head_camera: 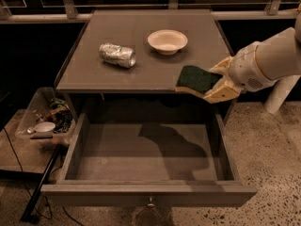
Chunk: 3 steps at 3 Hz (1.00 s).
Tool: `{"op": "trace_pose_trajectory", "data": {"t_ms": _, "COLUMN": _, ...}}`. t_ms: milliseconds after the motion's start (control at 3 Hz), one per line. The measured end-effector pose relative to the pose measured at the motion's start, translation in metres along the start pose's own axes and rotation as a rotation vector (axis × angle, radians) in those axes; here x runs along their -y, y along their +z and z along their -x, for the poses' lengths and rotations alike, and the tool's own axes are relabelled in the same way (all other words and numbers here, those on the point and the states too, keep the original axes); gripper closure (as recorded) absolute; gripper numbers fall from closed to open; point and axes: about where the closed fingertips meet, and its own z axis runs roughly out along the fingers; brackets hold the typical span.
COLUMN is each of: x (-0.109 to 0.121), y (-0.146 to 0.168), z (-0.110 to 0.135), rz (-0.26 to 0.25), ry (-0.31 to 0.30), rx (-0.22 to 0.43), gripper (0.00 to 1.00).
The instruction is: Pick sponge from top drawer and place on counter
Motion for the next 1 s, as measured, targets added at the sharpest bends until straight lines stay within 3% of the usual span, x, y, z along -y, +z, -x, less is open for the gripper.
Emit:
{"op": "trace_pose_trajectory", "data": {"t_ms": 333, "x": 0.0, "y": 0.003, "z": -0.001, "rz": -0.02, "ry": 0.034, "rx": 0.001, "gripper": 1.0}}
{"op": "trace_pose_trajectory", "data": {"t_ms": 1000, "x": 0.046, "y": 0.027, "z": 0.018, "rz": -0.139, "ry": 0.137, "rx": 0.004, "gripper": 1.0}}
